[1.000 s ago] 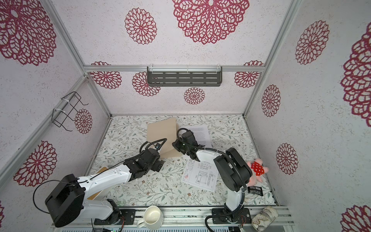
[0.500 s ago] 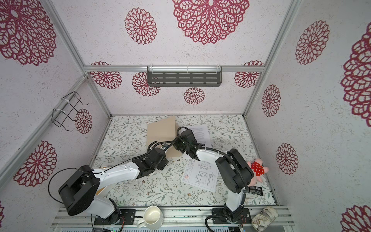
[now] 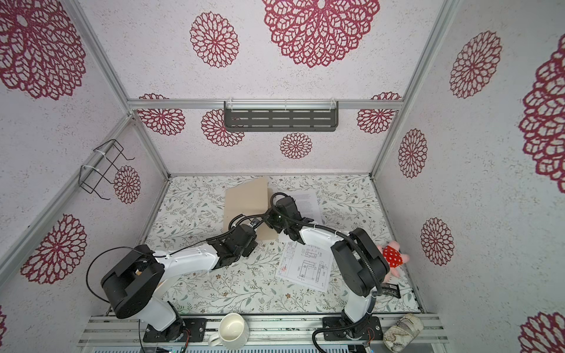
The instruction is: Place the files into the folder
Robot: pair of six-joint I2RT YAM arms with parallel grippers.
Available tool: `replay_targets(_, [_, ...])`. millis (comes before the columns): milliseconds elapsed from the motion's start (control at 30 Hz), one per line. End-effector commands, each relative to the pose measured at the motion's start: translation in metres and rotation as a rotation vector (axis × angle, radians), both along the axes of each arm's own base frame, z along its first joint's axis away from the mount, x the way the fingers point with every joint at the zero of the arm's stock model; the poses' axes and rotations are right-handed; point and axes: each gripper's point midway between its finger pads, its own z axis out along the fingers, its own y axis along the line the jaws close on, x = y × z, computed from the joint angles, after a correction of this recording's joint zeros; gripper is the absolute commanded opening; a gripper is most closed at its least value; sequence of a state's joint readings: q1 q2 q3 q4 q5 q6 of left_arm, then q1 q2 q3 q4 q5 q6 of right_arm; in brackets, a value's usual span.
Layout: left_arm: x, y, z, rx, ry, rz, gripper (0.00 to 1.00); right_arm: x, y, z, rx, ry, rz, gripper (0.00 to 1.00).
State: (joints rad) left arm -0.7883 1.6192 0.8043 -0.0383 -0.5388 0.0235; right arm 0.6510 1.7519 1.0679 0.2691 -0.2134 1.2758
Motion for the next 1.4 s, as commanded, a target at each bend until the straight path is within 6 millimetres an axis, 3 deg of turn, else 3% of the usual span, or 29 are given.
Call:
replay_targets(0, [0.007, -0.010, 0.008, -0.019, -0.040, 0.005, 0.72, -0.002, 0.000, 0.029, 0.044, -0.034, -0.004, 0.04])
replay_targets(167, [0.008, -0.010, 0.007, -0.020, -0.044, 0.017, 0.61, -0.006, -0.002, 0.026, 0.039, -0.028, -0.007, 0.04])
replay_targets(333, [0.010, -0.007, 0.009, -0.013, -0.059, 0.035, 0.42, -0.007, -0.004, 0.026, 0.028, -0.033, -0.001, 0.06])
replay_targets(1000, [0.013, -0.003, 0.020, -0.021, -0.107, 0.053, 0.12, -0.012, -0.008, 0.028, -0.007, -0.033, 0.011, 0.11])
replay_targets(1100, [0.013, -0.002, 0.022, -0.029, -0.113, 0.058, 0.09, -0.012, -0.008, 0.031, -0.007, -0.043, 0.013, 0.22])
replay_targets(1267, [0.010, 0.002, 0.028, -0.059, -0.125, 0.081, 0.08, -0.010, -0.009, 0.046, -0.024, -0.111, 0.028, 0.53])
replay_targets(1367, [0.009, 0.004, 0.034, -0.082, -0.137, 0.097, 0.08, -0.008, -0.015, 0.056, -0.039, -0.161, 0.006, 0.62])
